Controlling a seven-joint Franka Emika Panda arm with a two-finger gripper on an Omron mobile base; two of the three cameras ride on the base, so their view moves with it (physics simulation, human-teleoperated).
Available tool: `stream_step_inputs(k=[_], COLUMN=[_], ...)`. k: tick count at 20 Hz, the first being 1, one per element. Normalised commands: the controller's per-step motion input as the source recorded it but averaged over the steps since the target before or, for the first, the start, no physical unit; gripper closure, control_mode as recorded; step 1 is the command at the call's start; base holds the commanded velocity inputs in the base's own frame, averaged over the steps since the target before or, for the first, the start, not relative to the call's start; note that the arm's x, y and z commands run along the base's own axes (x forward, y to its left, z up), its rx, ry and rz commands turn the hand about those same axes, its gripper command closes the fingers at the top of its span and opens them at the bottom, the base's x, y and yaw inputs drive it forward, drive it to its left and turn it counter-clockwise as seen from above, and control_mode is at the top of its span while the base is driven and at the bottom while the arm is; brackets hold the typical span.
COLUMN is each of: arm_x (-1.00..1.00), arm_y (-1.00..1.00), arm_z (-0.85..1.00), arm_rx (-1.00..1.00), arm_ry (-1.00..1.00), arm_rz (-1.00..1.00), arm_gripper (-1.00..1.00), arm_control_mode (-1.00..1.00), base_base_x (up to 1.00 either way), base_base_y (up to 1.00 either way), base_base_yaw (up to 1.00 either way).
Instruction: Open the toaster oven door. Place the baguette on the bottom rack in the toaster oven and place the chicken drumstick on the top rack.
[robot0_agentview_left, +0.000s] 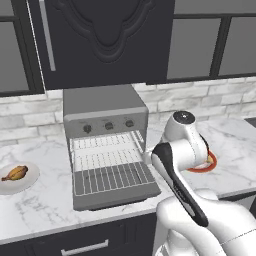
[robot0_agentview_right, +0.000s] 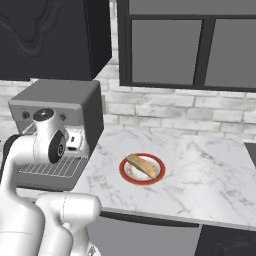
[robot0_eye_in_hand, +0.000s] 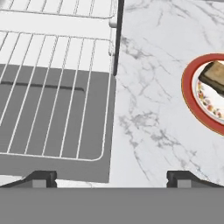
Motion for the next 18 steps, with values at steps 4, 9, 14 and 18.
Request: stream_step_inputs(k=[4, 9, 14, 18], arm_x=[0.04, 0.02, 0.04, 0.02], arm_y=[-0.48, -0.52, -0.53, -0.52], arm_z=[0.0, 0.01, 0.06, 0.1], arm_rx=[0.0, 0.0, 0.0, 0.0], arm_ry=[0.01, 0.02, 0.03, 0.0], arm_rz=[0.06, 0.0, 0.0, 0.0], arm_gripper=[-1.0, -1.0, -1.0, -1.0], arm_control_mode=[-1.0, -1.0, -1.0, -1.0], base_base_x=[0.0, 0.0, 0.0, 0.0], base_base_y=[0.0, 0.0, 0.0, 0.0], base_base_yaw=[0.0, 0.0, 0.0, 0.0])
